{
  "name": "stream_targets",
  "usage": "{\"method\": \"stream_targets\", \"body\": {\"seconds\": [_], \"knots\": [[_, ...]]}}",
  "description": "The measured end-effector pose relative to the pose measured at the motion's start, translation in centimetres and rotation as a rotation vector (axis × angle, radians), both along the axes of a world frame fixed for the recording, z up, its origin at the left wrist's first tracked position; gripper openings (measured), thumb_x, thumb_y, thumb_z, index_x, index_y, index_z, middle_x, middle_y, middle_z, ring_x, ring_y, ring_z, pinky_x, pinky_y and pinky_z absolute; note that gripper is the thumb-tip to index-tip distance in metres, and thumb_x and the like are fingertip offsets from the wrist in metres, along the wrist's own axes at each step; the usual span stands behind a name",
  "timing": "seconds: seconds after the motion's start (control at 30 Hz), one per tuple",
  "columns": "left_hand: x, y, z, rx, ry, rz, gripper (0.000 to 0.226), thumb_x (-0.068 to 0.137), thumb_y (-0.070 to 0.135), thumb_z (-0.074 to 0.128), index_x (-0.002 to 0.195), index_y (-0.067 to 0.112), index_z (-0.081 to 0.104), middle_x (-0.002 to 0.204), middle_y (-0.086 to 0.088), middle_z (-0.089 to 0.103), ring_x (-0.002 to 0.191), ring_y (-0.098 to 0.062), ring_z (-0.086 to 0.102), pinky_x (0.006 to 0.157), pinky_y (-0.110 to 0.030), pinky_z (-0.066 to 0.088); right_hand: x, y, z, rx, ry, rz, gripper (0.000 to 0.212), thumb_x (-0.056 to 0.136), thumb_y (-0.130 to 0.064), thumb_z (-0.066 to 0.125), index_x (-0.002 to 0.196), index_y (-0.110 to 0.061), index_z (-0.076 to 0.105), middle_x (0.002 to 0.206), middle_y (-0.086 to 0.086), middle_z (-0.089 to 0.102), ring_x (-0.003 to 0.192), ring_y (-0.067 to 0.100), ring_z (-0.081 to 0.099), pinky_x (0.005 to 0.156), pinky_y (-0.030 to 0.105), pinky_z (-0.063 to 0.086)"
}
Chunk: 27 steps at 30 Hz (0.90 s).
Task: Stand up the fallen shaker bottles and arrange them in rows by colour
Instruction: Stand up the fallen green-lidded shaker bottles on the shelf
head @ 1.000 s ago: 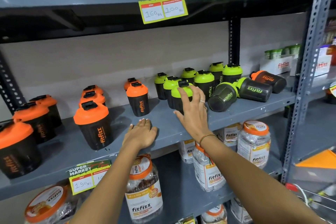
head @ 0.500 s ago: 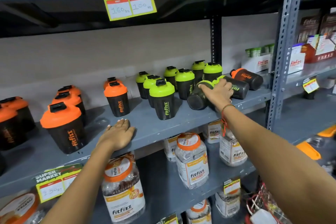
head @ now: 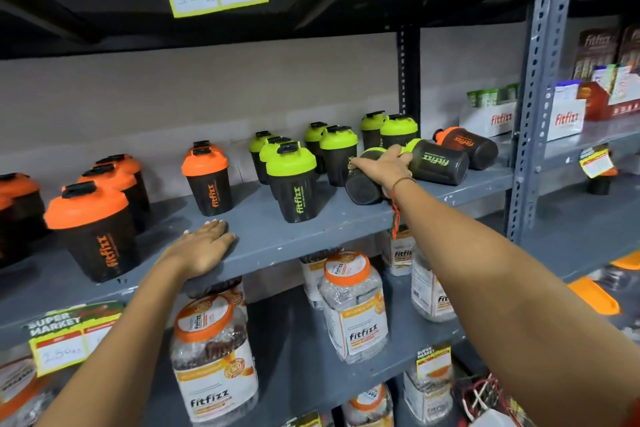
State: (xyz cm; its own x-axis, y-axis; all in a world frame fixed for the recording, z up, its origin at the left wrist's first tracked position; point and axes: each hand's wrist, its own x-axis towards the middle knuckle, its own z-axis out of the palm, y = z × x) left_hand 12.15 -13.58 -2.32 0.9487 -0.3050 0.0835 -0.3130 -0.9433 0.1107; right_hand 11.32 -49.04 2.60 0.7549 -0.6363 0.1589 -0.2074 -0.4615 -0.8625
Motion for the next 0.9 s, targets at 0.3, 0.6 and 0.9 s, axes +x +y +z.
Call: {"method": "stream_targets", "body": {"seconds": [0.3,0.6,0.9], "knots": [[-0.9,-0.3,0.4,-0.050,-0.006,0.017,0.057,0.101,0.041,0.023,0.152,0.017,0.017,0.161,-0.003,0.012,0.148,-0.017,0.010,0.118,-0.041,0.004,-2.3,0.4,0.2,-0.247,-0.434,-0.057,0.085,0.065,-0.040,0.078,0.138,-0.022,0.036,0.144,0.007,0.030,0.125,0.043,0.041,0.087,0.046,0.041],[-1.5,-0.5,0.6,-0.059,-0.013,0.028,0.056,0.102,0.040,0.024,0.152,0.017,0.016,0.161,-0.002,0.012,0.148,-0.016,0.010,0.119,-0.040,0.004,-3.1,2.9,-3.4,-0.585,-0.537,-0.054,0.079,0.069,-0.034,0.085,0.131,-0.010,0.044,0.145,0.014,0.034,0.127,0.039,0.040,0.099,0.049,0.043],[-1.7,-0.6,0.6,-0.090,0.000,0.028,0.055,0.102,0.040,0.025,0.152,0.019,0.015,0.161,-0.001,0.012,0.148,-0.015,0.011,0.119,-0.038,0.003,-3.4,3.7,-4.4,-0.632,-0.567,-0.070,0.077,0.068,-0.041,0.087,0.125,-0.012,0.044,0.143,0.014,0.037,0.127,0.037,0.041,0.093,0.049,0.053]]}}
